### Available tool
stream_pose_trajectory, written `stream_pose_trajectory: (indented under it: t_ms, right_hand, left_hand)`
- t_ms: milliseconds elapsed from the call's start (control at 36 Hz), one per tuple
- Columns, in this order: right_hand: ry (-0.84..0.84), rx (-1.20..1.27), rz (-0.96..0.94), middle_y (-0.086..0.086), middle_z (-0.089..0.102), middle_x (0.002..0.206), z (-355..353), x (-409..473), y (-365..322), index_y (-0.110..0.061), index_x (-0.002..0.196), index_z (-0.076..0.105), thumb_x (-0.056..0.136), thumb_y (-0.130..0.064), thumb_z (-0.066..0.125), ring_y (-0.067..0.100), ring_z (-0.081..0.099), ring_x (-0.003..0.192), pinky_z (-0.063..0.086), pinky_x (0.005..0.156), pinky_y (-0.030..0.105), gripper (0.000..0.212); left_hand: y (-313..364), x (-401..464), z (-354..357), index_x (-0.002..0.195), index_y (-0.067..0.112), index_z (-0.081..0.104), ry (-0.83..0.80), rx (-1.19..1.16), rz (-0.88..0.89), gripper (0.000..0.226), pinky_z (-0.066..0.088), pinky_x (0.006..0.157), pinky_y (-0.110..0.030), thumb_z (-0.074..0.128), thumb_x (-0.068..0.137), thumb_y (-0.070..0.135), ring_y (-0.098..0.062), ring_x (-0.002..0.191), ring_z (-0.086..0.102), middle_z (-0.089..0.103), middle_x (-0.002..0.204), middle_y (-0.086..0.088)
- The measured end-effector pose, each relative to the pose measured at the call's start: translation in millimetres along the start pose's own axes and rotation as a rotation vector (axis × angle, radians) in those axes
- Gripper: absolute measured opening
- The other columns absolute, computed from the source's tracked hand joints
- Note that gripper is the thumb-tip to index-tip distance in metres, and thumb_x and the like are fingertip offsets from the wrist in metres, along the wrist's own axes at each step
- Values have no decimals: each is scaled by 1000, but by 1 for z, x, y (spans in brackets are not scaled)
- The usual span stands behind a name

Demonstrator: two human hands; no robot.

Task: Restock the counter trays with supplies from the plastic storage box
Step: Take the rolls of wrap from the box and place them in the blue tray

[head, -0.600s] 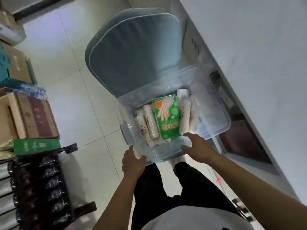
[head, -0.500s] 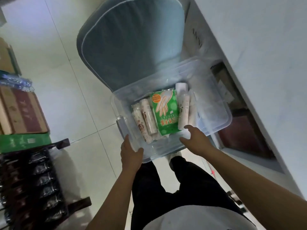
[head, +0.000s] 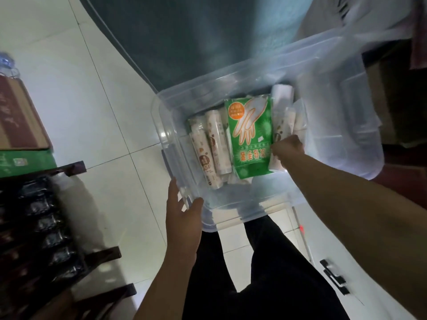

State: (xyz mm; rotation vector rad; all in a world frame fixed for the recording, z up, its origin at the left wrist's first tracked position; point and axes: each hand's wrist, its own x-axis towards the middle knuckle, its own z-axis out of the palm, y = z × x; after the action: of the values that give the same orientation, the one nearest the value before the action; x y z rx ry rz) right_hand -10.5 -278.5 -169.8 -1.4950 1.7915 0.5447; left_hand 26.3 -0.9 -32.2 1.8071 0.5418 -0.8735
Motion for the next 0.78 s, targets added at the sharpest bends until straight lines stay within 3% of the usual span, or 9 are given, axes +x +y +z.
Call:
stream_pose_trajectory:
  t_ms: [83, 167, 250, 361, 472, 583, 667, 722, 778]
  right_hand:
    - [48, -29, 17, 21, 54, 135, 4, 7, -2, -3, 142, 37, 88, -18, 58, 37, 57, 119, 51, 98, 49, 60]
    - [64, -27, 70, 20, 49, 142, 5, 12, -5, -4, 147, 33, 96, -21, 51, 38, 53, 125, 46, 104, 48, 57]
    - [32, -82, 32, 21, 58, 131, -1, 11, -7, -3, 139, 43, 85, -16, 65, 38, 58, 117, 52, 97, 46, 60]
    - [1, -54, 5, 16, 67, 114, -11, -1, -10, -3, 124, 55, 81, -16, 69, 33, 65, 103, 57, 87, 42, 47]
    - [-53, 83, -15, 17, 63, 111, -26, -29, -13, -2, 123, 52, 85, -22, 65, 36, 64, 99, 58, 83, 48, 45]
    - [-252, 354, -141, 14, 68, 111, -48, -85, -9, -5, 121, 61, 76, -12, 77, 34, 67, 96, 59, 80, 53, 48]
    - [-448, 454, -266, 7, 73, 106, -65, -142, 1, -12, 118, 64, 77, -6, 78, 23, 71, 91, 60, 74, 43, 44]
    - [-593, 503, -334, 10, 74, 106, -71, -178, 8, -13, 119, 64, 77, 0, 76, 23, 73, 89, 61, 67, 36, 45]
    - [-682, 489, -377, 15, 72, 110, -69, -208, 15, -11, 120, 62, 78, 4, 75, 30, 71, 96, 61, 74, 41, 47]
  left_hand:
    - [3, -1, 0, 137, 55, 44, -8, 22, 8, 69, 41, 82, -18, 64, 77, 26, 0, 121, 54, 56, 136, 26]
    - [1, 1, -1, 135, 59, 43, -6, 47, -5, 68, 40, 81, -17, 69, 84, 21, 7, 118, 53, 56, 129, 35]
    - [3, -1, -5, 136, 59, 42, -20, 62, -9, 69, 40, 83, -22, 70, 83, 24, 7, 116, 52, 56, 127, 34]
    - [10, -4, -11, 121, 63, 51, -30, 39, -28, 59, 42, 89, -30, 71, 83, 23, 0, 116, 55, 58, 119, 39]
    - [23, -11, -14, 143, 45, 43, 47, 193, 67, 61, 39, 102, -34, 66, 94, 15, -9, 126, 44, 42, 149, 13]
    - [44, -20, -14, 140, 39, 50, -7, 243, 183, 53, 38, 101, -23, 66, 94, 17, -4, 123, 47, 47, 140, 16]
    - [61, -26, -10, 125, 38, 63, -151, 178, 135, 39, 45, 79, -5, 68, 93, 17, 8, 105, 63, 69, 116, 23]
    - [70, -31, -6, 114, 40, 67, -239, 85, 88, 33, 50, 75, -8, 71, 91, 18, 11, 94, 67, 73, 102, 26]
    - [76, -35, -3, 117, 35, 67, -258, 18, 47, 35, 55, 86, -24, 74, 88, 17, 1, 100, 69, 74, 104, 17]
